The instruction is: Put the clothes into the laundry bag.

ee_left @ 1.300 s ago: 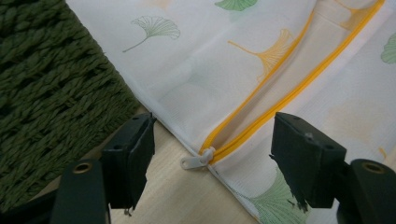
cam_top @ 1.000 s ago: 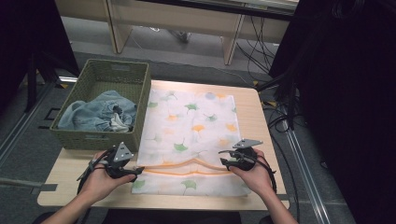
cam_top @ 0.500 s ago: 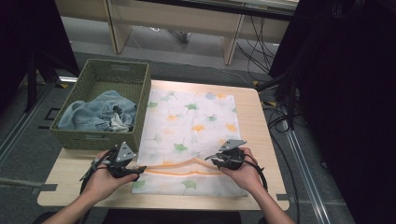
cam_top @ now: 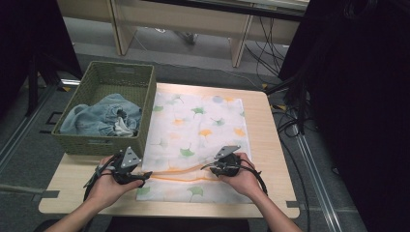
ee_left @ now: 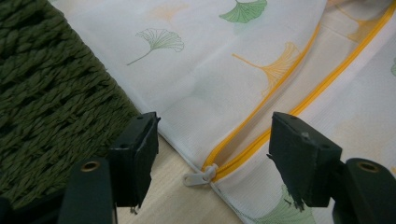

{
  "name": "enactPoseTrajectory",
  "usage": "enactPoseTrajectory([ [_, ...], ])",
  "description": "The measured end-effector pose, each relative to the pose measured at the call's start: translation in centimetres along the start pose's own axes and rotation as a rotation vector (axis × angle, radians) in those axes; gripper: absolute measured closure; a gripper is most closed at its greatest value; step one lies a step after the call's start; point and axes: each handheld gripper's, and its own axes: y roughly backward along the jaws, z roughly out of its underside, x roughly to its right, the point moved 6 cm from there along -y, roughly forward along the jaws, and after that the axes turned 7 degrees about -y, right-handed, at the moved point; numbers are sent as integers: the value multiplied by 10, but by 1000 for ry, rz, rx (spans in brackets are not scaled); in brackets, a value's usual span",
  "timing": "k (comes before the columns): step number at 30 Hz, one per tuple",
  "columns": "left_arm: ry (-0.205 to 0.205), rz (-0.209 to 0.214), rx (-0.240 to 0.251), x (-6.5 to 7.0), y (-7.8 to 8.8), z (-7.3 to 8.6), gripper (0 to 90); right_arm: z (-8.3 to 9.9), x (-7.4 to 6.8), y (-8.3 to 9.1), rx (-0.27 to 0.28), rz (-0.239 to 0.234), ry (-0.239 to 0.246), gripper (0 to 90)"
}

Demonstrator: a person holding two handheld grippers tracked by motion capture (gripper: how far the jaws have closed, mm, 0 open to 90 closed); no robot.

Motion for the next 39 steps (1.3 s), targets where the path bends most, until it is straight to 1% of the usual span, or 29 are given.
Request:
enactPoseTrajectory([
  [1, -3, 0, 0, 0, 0, 0, 326, -1, -3, -3, -16, -8, -9, 713],
  [2, -4, 0, 0, 0, 0, 0, 326, -2, -3, -5, -14, -10, -3, 714],
  [3, -4, -1, 0, 0, 0, 0, 326, -3, -3, -7, -15, -20, 10, 716],
  [4, 0, 0, 4, 0, 0, 0, 326, -5, -3, -9, -9, -18, 25, 718],
  [5, 1, 0, 4, 0, 0, 0, 326, -5, -3, -10, -12, -23, 18, 719],
  [6, 1, 0, 3, 0, 0, 0, 326, -5, -6, -10, -25, -17, -20, 719],
  [7, 1, 0, 3, 0, 0, 0, 326, -8, -5, -11, -22, -27, -4, 720],
  [8, 1, 0, 4, 0, 0, 0, 326, -8, -5, -11, -22, -27, -4, 720],
  [9, -1, 0, 4, 0, 0, 0, 326, -10, -5, -10, -11, -29, 12, 720],
  [11, -1, 0, 6, 0, 1, 0, 326, -11, -6, -9, -10, -24, 2, 721],
  [12, -2, -1, 5, 0, 1, 0, 326, -12, -6, -7, 2, -22, 3, 734],
  [15, -1, 0, 3, 0, 0, 0, 326, -15, -7, -3, 13, -19, 16, 753],
  [16, -2, -1, 3, 0, 1, 0, 326, -15, -6, -3, 21, -3, 46, 756],
  [17, -3, -1, 4, 0, 1, 0, 326, -15, -8, -1, 19, 4, 57, 764],
  [21, -4, -2, 6, 0, 1, 0, 325, -16, -10, 3, 22, 1, 52, 776],
  [23, -5, 0, 4, 0, 1, 0, 325, -16, -11, 3, 18, 2, 58, 777],
  [24, -5, 0, 4, 0, 1, 0, 326, -16, -14, 1, 7, -9, 62, 778],
  [26, -5, -1, 5, 1, 1, 0, 326, -15, -15, -2, -7, -12, 72, 778],
  [27, -6, -2, 6, 1, 1, 0, 326, -14, -17, -3, -15, -19, 57, 778],
  [28, -6, -2, 6, 1, 1, 0, 326, -14, -17, -6, -22, -19, 66, 776],
  [29, -6, -1, 3, 1, 0, 0, 326, -14, -16, -6, -34, -22, 53, 772],
  [30, -6, -1, 2, 1, 0, 0, 326, -15, -14, -7, -26, -12, 67, 768],
  [31, -6, -1, 2, 1, 0, 0, 326, -15, -13, -8, -30, -19, 57, 762],
  [34, -7, -1, 3, 1, 0, 0, 326, -16, -10, -11, -31, -20, 63, 762],
  [35, -6, -1, 2, 1, 0, 0, 325, -18, -11, -14, -47, -38, 46, 763],
  [36, -6, -1, 1, 1, 0, 0, 325, -19, -10, -16, -39, -36, 65, 764],
  [37, -5, 0, 0, 1, 0, 0, 325, -20, -10, -16, -53, -38, 57, 765],
  [38, -5, 0, 0, 1, 0, 0, 325, -20, -10, -16, -53, -38, 57, 765],
  [39, -4, 0, 1, 1, 0, 1, 325, -21, -11, -19, -58, -56, 53, 767],
])
